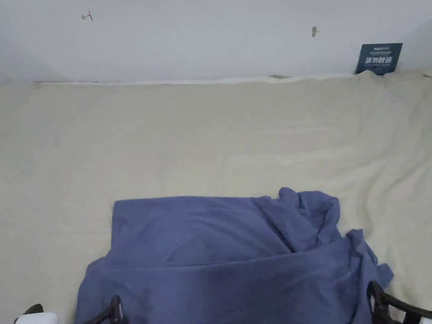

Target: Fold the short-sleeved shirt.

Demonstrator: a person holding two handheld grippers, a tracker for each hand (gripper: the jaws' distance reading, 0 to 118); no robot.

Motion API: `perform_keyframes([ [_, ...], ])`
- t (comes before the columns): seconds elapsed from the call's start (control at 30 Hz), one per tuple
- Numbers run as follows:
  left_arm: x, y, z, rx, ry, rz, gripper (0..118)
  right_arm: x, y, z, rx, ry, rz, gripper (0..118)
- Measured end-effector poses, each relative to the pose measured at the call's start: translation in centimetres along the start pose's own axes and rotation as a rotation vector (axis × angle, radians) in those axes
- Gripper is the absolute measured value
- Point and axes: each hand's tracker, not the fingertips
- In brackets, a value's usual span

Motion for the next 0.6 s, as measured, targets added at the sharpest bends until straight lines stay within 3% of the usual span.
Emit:
perform_keyframes([
  [0.03,-0.1,-0.5,0.7,0.008,0.002,-0.015,90,-0.4,-0.1,0.7,-0.017,0.002,0.008,92],
  [0.07,0.2,-0.7,1.4,0.011,0.004,-0.022,44,-0.6,-0.3,1.2,-0.030,0.003,0.009,33],
  [0.1,0.4,-0.7,2.2,0.010,0.008,-0.024,9,-0.9,-0.1,1.7,-0.032,0.011,0.004,0],
  [0.17,0.0,-1.1,2.6,-0.038,-0.021,0.003,6,-1.6,-0.7,2.3,-0.052,-0.022,0.030,0],
  [0.23,-0.8,-1.5,3.0,-0.036,-0.088,0.043,6,-1.7,-0.6,2.6,-0.047,0.052,0.021,0],
  [0.27,-1.2,-1.7,2.8,-0.045,-0.075,0.045,6,-1.8,-0.6,2.8,-0.054,0.086,0.015,0],
  [0.37,-3.1,-2.1,1.2,-0.113,-0.029,0.069,6,-2.4,-0.3,3.1,-0.054,0.054,0.084,0],
  [0.47,-5.0,-2.6,-1.7,-0.200,0.037,0.108,6,-2.6,-0.4,3.1,-0.059,0.057,0.084,0],
  [0.5,-5.7,-2.9,-2.6,-0.214,0.062,0.126,17,-2.4,-0.1,3.3,-0.068,0.063,0.080,0],
  [0.53,-6.4,-3.1,-3.4,-0.223,0.089,0.137,50,-2.5,-0.2,3.2,-0.077,0.062,0.083,0],
  [0.57,-6.7,-3.4,-4.4,-0.256,0.094,0.147,106,-2.7,-0.3,3.1,-0.084,0.054,0.090,0],
  [0.6,-7.3,-3.8,-5.6,-0.307,0.098,0.156,118,-2.7,-0.4,3.0,-0.092,0.048,0.094,0],
])
